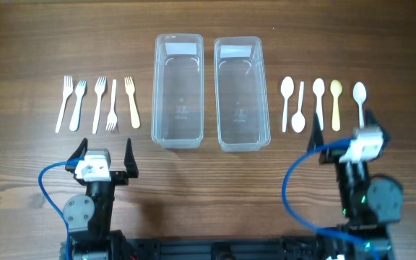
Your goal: Pack container
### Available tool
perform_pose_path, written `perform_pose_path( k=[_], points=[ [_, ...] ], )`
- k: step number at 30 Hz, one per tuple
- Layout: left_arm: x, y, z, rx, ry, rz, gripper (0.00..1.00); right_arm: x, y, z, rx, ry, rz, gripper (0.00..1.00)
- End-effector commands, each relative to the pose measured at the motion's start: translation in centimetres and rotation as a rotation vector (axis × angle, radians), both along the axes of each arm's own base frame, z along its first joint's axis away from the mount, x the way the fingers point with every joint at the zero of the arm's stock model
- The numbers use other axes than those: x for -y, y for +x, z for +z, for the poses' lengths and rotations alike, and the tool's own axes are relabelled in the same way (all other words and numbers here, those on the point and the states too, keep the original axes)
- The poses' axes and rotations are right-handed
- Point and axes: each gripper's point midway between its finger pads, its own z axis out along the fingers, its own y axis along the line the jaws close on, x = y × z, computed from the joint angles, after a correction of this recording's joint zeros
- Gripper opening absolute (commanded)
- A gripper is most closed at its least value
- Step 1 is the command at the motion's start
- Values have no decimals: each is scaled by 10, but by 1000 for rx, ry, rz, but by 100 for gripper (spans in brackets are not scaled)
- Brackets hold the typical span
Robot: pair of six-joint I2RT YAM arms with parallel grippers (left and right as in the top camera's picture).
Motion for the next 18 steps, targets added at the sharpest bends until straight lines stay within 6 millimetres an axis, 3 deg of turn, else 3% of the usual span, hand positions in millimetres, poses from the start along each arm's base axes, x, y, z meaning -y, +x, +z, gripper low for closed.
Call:
perform_pose_path(
  k=[1, 4, 7, 11, 13, 18],
  points=[
    [0, 0, -2, 2, 21, 0, 100, 2, 44, 37, -131, 20, -24, 100],
    [0, 0, -2, 2, 21, 0, 100, 0, 81, 46, -335, 28, -30, 100],
    [0, 0, -2, 2, 21, 0, 100, -6, 124, 34, -607, 19, -15, 100],
    [0, 0, -2, 2, 21, 0, 100, -12, 162, 19, -716, 28, 5, 100],
    [0, 0, -2, 1, 21, 0, 100, -18, 175, -3, -766, 112, 4, 100],
    [0, 0, -2, 1, 21, 0, 100, -16, 178, -39, -865, 134, -24, 100]
  ],
)
